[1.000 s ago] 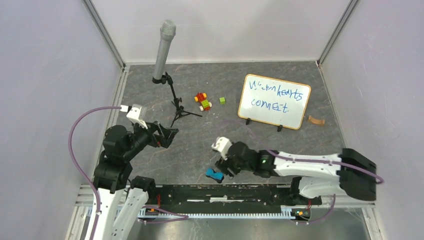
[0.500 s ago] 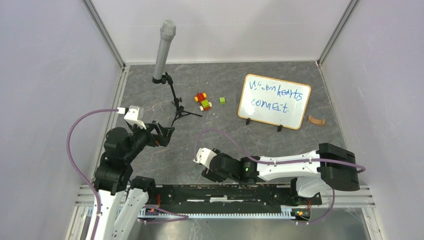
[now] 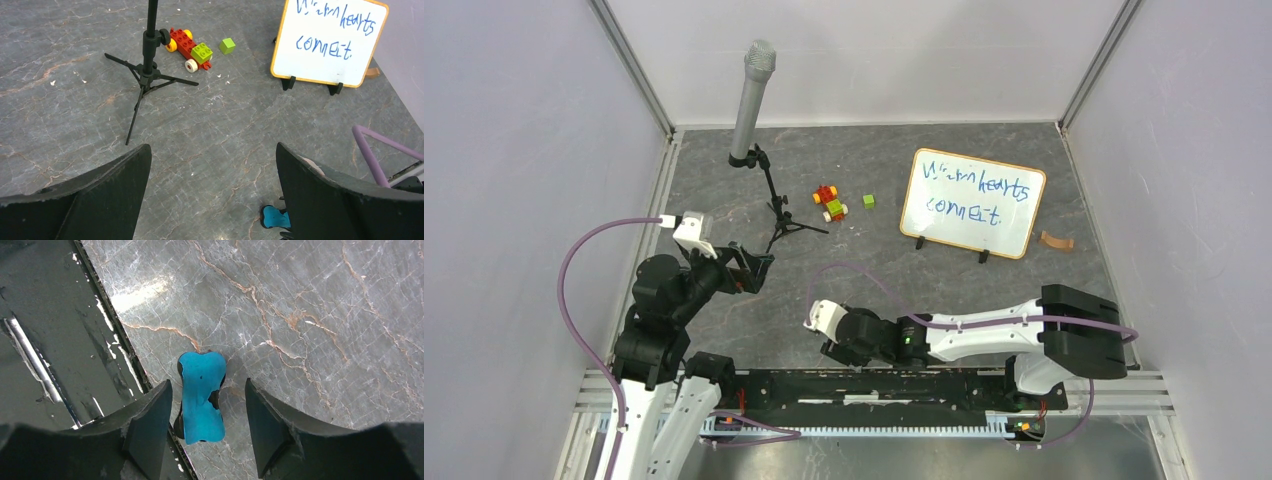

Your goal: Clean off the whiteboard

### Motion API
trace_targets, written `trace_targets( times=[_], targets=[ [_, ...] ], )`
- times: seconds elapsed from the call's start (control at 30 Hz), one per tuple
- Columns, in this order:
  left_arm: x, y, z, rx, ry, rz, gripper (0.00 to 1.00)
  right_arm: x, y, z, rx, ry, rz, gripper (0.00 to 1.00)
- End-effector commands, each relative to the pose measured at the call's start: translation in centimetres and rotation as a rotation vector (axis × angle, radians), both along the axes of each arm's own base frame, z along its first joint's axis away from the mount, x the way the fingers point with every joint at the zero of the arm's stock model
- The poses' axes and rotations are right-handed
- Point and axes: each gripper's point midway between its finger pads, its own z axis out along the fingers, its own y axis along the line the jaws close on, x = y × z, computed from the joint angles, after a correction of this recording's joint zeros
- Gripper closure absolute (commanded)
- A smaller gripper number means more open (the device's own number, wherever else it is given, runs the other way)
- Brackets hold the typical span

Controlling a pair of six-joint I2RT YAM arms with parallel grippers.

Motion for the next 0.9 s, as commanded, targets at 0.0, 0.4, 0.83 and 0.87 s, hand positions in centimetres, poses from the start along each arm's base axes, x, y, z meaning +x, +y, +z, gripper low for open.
trace_targets(
  times=[0.0,0.4,0.83,0.87],
  targets=[
    [0.2,-0.1,0.5,0.027,-0.04,-0.025,0.0,-0.1,0.9,-0.2,0.024,0.007,-0.007,0.38],
    [0.2,-0.5,0.2,0.023,-0.027,-0.043,0.0,-0.1,0.2,-2.0,-0.006,0.011,-0.012,0.4],
    [0.1,-0.6,0.2,0.021,-0.02,-0.051,0.0,2.4,-0.4,0.0,0.064,-0.095,-0.149,0.67],
    [0.1,-0.7,0.2,0.021,-0.02,-0.054,0.0,3.1,-0.7,0.6,0.074,-0.121,-0.183,0.68]
  ],
)
